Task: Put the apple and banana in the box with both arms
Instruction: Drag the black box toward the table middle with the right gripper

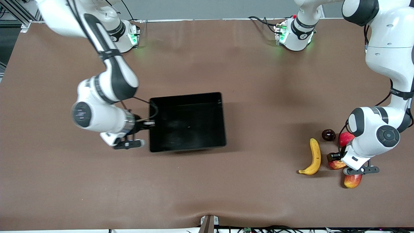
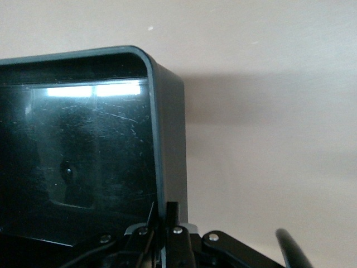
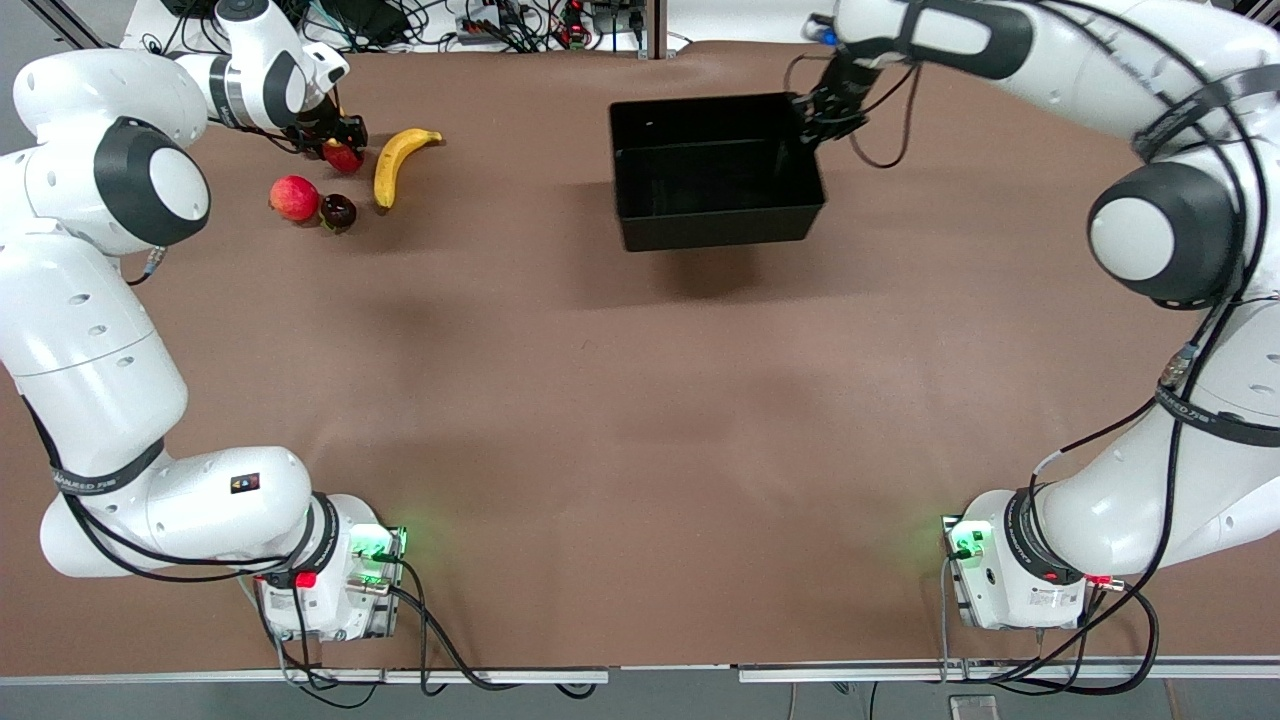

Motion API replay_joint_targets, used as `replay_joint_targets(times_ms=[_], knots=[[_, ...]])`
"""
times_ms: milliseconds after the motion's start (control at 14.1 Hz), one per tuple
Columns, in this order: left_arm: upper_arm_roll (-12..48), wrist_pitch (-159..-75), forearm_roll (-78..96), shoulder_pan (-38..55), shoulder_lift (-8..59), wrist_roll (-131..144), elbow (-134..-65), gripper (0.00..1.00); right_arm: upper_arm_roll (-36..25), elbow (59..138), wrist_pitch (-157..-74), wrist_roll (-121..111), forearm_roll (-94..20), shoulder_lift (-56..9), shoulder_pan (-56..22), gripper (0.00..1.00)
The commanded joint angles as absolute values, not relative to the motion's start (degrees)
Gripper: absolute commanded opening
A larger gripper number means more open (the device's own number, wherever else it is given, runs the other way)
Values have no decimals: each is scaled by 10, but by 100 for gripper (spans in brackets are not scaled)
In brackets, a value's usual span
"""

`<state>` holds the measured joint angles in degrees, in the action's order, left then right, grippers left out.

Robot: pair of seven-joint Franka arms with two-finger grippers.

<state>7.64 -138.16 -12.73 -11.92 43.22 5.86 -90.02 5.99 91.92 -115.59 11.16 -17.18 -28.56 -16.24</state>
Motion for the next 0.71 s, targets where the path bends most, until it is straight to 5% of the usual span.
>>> replay_joint_targets(times_ms=[0,496,638], knots=[[92,-1366,-134,-118,409,61,-900,0,54,883,-1184,180,-189,-326,-209,0],[151,-1269,-134,-118,332,77,-896,0,50,867,-1296,277,-168,-394,-287,0],[169,-1267,-133,-118,329,81,-896,0,49,866,-1296,279,-164,-390,-288,100]])
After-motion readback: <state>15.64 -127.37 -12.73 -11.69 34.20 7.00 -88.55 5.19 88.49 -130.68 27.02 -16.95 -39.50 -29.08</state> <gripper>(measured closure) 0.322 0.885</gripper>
